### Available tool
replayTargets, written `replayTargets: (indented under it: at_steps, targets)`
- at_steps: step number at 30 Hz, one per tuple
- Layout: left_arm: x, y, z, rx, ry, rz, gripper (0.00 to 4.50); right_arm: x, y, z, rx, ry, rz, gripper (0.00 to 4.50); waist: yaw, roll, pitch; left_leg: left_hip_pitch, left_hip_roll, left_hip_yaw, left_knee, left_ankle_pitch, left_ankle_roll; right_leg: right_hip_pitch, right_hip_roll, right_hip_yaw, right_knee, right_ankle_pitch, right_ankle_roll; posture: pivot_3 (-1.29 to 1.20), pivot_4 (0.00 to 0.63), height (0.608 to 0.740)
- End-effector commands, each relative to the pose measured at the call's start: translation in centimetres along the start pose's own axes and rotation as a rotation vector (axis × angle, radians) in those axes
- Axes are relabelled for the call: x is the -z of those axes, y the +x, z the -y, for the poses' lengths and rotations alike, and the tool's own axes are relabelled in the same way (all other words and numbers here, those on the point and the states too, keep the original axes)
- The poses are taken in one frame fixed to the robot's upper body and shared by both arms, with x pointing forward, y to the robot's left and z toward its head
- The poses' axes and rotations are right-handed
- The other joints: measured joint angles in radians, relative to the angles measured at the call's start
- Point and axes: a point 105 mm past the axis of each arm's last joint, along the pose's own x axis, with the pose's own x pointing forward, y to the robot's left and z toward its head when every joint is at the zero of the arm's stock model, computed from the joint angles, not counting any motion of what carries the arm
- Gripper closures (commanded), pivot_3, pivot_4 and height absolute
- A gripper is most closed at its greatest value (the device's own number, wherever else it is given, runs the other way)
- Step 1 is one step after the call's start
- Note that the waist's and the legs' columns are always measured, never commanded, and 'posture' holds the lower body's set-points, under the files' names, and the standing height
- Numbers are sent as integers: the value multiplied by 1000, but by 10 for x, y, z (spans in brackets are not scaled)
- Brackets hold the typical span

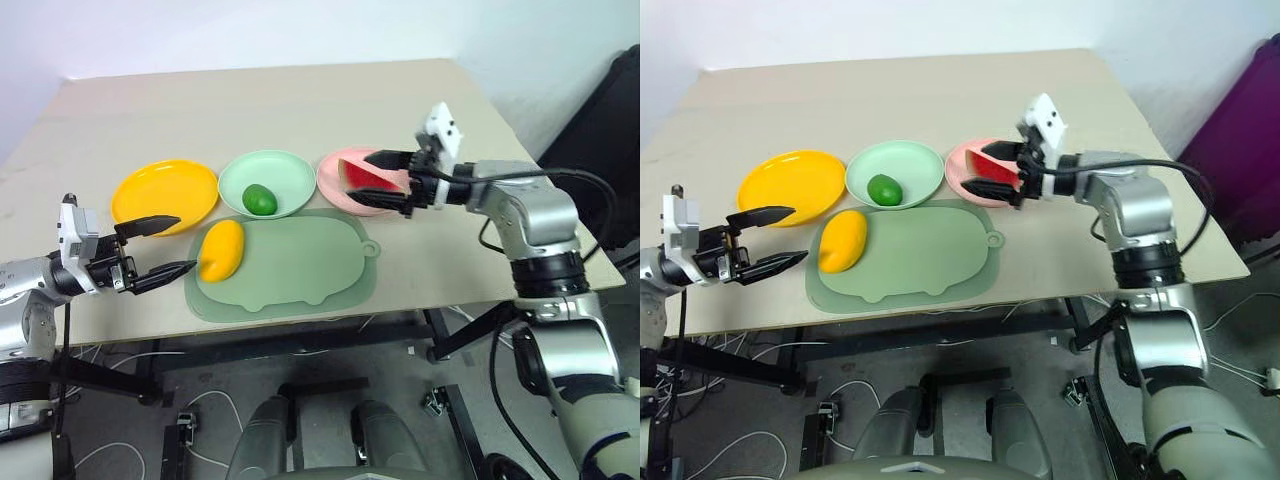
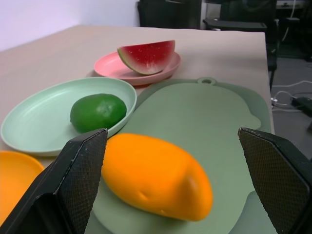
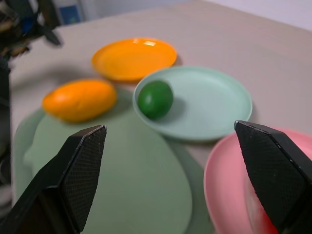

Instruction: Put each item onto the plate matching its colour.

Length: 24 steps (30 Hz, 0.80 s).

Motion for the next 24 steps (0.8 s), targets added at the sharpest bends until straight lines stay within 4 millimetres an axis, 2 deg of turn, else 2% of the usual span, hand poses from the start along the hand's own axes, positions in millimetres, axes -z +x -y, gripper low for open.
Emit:
replayTargets:
  at_steps: [1,6,16,24]
  targets:
    - [-7,-3,-2,-14,42,2,0,-6,-20,-3,-37,-80,14,33,1,0,0,0,0,0,0,0,0,1,0,0,0,0,0,0,150,737]
    - [-5,-1,-2,-14,36,-4,0,6,-34,-6,-54,-66,-20,33,-1,0,0,0,1,0,1,0,0,4,0,0,-1,0,-1,0,150,737]
    - [-8,16,-8,-55,-68,-30,0,5,-34,-15,-76,-59,-19,33,5,0,0,0,1,0,1,0,0,4,0,0,-1,0,-1,0,150,737]
    - [-24,42,8,-41,-167,-48,0,7,-32,-18,-72,-41,-14,33,22,0,0,0,1,0,1,0,0,5,0,0,-2,0,-1,0,150,737]
